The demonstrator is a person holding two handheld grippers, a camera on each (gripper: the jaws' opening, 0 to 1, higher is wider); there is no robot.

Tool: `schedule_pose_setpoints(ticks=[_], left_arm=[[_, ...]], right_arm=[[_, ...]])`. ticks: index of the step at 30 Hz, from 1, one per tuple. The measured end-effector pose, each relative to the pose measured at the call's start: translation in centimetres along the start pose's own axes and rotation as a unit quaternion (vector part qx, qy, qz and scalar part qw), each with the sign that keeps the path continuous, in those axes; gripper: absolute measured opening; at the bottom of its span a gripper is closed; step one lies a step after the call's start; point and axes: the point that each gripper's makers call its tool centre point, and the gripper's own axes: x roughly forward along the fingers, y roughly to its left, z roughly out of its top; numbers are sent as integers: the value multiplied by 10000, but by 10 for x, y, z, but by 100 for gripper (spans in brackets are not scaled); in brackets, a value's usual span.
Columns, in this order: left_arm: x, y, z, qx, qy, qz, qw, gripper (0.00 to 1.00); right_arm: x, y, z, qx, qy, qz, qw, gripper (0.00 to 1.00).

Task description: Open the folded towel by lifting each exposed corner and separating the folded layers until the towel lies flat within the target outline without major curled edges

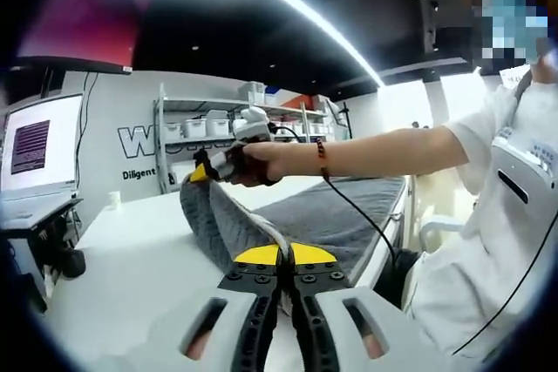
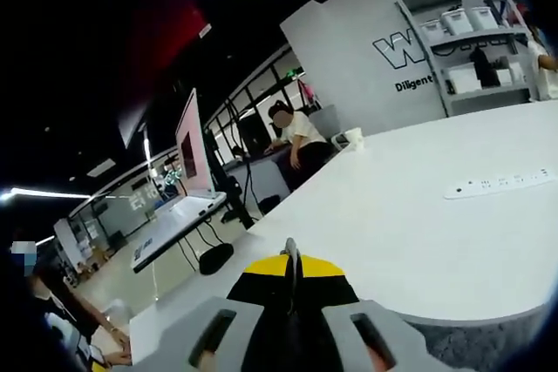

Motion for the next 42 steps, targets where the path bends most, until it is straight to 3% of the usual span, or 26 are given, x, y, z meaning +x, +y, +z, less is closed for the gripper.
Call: schedule_pose_setpoints(ticks=[25,42], left_arm=[[-8,2,-7,60,198,-89,9997,1],[-8,5,-15,149,338,-137,9992,2]], right_arm=[[27,18,-2,-14,49,212,9998,0],[42,22,-13,112,133,315,9994,0]])
